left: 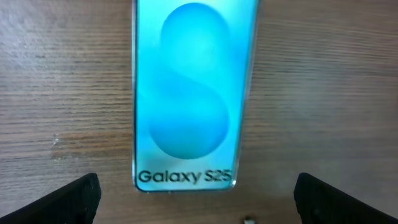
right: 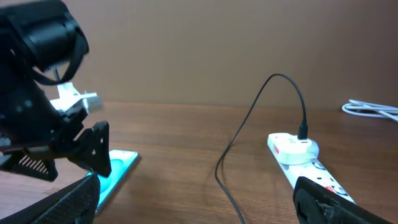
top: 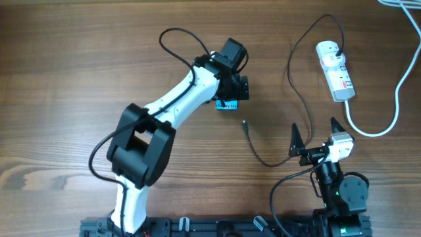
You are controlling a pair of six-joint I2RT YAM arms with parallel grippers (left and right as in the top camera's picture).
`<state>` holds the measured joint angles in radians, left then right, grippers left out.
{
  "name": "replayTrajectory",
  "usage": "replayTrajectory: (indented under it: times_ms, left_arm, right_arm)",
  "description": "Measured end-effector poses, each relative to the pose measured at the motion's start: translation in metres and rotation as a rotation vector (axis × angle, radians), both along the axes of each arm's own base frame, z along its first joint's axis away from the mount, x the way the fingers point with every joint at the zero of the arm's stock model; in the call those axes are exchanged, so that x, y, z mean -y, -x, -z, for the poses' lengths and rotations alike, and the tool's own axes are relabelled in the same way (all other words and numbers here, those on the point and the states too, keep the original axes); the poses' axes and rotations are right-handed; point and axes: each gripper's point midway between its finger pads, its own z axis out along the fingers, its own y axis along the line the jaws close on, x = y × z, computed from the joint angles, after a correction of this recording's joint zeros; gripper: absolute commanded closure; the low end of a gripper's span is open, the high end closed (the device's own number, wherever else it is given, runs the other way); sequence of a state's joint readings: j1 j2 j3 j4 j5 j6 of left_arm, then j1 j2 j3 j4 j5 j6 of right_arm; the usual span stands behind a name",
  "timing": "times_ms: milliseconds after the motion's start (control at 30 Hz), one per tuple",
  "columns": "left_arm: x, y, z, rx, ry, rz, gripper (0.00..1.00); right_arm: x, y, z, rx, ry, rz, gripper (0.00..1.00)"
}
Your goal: Plug charger to phone and switch on socket
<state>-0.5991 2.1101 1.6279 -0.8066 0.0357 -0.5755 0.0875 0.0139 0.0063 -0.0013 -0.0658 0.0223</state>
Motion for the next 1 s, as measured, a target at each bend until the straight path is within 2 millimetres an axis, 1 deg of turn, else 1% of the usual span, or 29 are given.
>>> replayTrajectory:
  times_ms: [100, 167, 267, 367, 433, 500, 600, 700, 833, 933, 1000]
  left_arm:
    - [-0.012, 0.002, 0.005, -0.039, -0.017, -0.031, 0.0]
    - [-0.025, 0.005, 0.004, -0.083, -0.026, -0.057, 0.0]
    - [-0.039, 0.006, -0.005, -0.14, -0.021, -0.087, 0.01]
    - [-0.046, -0.002, -0.021, -0.15, 0.002, -0.106, 0.01]
    - [-0.044, -0.007, -0.029, -0.136, 0.018, -0.104, 0.0]
    - [-0.037, -0.011, -0.033, -0.115, 0.034, -0.094, 0.01]
    - [-0.02, -0.023, -0.038, -0.036, 0.061, -0.066, 0.0]
    - [-0.01, -0.035, -0.042, 0.046, 0.051, -0.053, 0.0]
    - [-0.006, -0.047, -0.045, 0.117, 0.033, -0.026, 0.0]
    - [-0.004, -0.058, -0.04, 0.154, 0.029, -0.013, 0.0]
    - [-0.001, -0.065, -0.027, 0.164, 0.023, -0.007, 0.0]
  right_arm:
    - [0.0, 0.0, 0.0, 0.0, 0.0, 0.0, 0.0]
    - [0.0, 0.0, 0.0, 0.0, 0.0, 0.0, 0.0]
    - [0.0, 0.0, 0.0, 0.0, 0.0, 0.0, 0.0]
    - [0.0, 0.0, 0.0, 0.0, 0.0, 0.0, 0.0]
    - [0.0, 0.0, 0.0, 0.0, 0.0, 0.0, 0.0]
    - [0.0, 0.0, 0.0, 0.0, 0.0, 0.0, 0.0]
    - [0.0, 0.0, 0.0, 0.0, 0.0, 0.0, 0.0]
    - [0.0, 0.0, 0.0, 0.0, 0.0, 0.0, 0.0]
    - [0.0, 0.0, 0.0, 0.0, 0.0, 0.0, 0.0]
    - [0.0, 0.0, 0.0, 0.0, 0.0, 0.0, 0.0]
    - [0.0, 0.0, 0.0, 0.0, 0.0, 0.0, 0.0]
